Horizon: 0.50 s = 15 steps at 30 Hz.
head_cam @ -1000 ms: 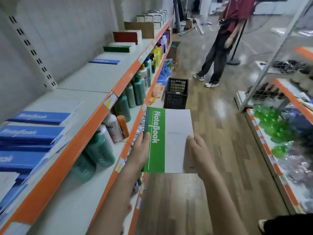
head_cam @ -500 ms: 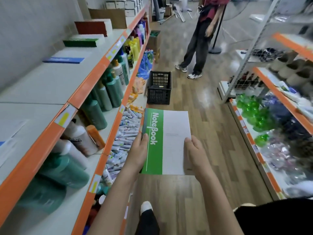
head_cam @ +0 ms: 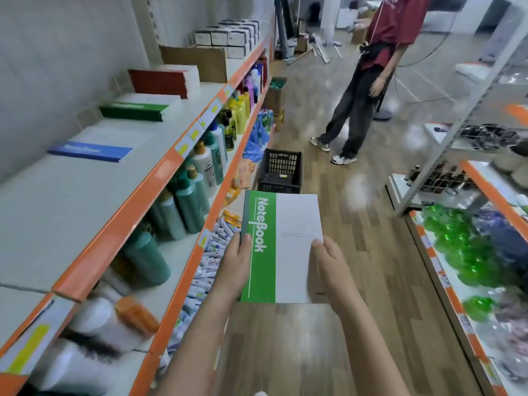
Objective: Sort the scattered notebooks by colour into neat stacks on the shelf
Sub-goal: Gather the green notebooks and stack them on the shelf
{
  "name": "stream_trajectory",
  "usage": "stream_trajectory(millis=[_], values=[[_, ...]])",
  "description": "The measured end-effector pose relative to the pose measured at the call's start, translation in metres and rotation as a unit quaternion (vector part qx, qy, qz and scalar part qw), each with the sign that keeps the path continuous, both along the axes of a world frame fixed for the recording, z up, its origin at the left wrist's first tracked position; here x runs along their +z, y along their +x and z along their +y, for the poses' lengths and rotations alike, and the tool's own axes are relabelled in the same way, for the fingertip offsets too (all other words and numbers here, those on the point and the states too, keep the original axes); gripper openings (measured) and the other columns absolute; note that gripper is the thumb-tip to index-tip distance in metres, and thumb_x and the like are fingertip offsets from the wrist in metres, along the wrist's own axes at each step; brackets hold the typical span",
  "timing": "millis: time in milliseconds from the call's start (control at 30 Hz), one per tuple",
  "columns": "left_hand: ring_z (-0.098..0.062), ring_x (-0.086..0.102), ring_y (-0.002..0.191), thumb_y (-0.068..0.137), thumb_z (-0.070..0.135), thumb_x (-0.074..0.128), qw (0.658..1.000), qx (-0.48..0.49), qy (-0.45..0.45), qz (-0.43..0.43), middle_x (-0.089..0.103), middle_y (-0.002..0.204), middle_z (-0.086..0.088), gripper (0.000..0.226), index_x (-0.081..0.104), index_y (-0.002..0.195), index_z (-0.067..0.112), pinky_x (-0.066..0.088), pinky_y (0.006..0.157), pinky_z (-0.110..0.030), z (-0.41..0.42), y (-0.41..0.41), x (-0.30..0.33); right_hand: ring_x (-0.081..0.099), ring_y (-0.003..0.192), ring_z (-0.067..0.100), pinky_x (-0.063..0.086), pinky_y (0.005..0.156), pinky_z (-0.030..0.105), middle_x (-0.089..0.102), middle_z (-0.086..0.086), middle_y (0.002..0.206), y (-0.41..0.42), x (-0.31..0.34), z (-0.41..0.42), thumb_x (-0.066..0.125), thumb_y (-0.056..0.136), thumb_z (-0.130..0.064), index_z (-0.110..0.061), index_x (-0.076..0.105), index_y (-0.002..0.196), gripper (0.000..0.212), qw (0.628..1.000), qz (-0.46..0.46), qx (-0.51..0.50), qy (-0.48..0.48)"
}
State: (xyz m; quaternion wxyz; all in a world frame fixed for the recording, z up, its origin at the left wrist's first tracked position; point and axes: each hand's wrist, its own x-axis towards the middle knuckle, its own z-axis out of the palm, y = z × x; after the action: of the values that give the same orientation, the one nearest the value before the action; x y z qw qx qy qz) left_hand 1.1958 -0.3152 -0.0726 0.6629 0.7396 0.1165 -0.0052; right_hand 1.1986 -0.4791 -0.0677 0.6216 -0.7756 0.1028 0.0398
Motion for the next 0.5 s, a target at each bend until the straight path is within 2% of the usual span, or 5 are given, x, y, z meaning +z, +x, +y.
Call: stream_trajectory(millis=[67,133,200,333,500], values=[[0.012,0.053,0.095,0.103,0.029,0.031,1.000,-0.008,0.002,0.001,0.056,0.104,0.024,0.024,0.054,0.104,0.034,0.039,0.081,-0.011,0.003,0.029,0.003,0.055,0.086,0.018,0.039,0.072,0.031,0.063,0.010,0.100,0.032,0.002,0.003,0.035,0.099,-0.024,-0.007,0.056,0.098,0.027,1.000,-0.003,0.003,0.003],[0.022,0.054,0.076,0.103,0.027,0.031,1.000,-0.006,0.005,-0.007,0.059,0.096,0.022,0.025,0.055,0.097,0.034,0.040,0.064,-0.001,0.007,0.057,0.004,0.054,0.087,0.023,0.037,0.073,0.032,0.063,0.013,0.101,0.059,0.002,0.005,0.035,0.099,-0.023,-0.003,0.054,0.099,0.028,1.000,-0.001,0.003,0.006],[0.017,0.056,0.070,0.103,0.025,0.032,1.000,-0.003,0.017,-0.006,0.061,0.090,0.017,0.027,0.055,0.091,0.033,0.042,0.060,-0.004,0.011,0.082,0.007,0.056,0.091,0.028,0.038,0.075,0.032,0.064,0.015,0.105,0.084,0.003,0.008,0.035,0.099,-0.022,-0.002,0.055,0.101,0.029,1.000,-0.002,0.007,0.010],[-0.005,0.060,0.089,0.103,0.029,0.031,0.999,-0.002,0.031,0.008,0.064,0.097,0.011,0.026,0.055,0.094,0.034,0.045,0.072,-0.022,0.018,0.138,0.009,0.055,0.086,0.017,0.039,0.072,0.029,0.065,0.008,0.100,0.137,0.008,0.015,0.035,0.099,-0.020,-0.005,0.058,0.099,0.027,1.000,-0.011,0.003,0.023],[-0.017,0.059,0.107,0.103,0.031,0.032,0.999,0.016,0.024,0.016,0.064,0.114,0.001,0.026,0.058,0.108,0.028,0.046,0.094,-0.038,0.016,0.202,0.013,0.055,0.083,0.010,0.038,0.066,0.024,0.065,0.005,0.099,0.208,0.009,0.014,0.035,0.100,-0.020,-0.011,0.059,0.095,0.026,0.999,-0.018,0.022,0.029]])
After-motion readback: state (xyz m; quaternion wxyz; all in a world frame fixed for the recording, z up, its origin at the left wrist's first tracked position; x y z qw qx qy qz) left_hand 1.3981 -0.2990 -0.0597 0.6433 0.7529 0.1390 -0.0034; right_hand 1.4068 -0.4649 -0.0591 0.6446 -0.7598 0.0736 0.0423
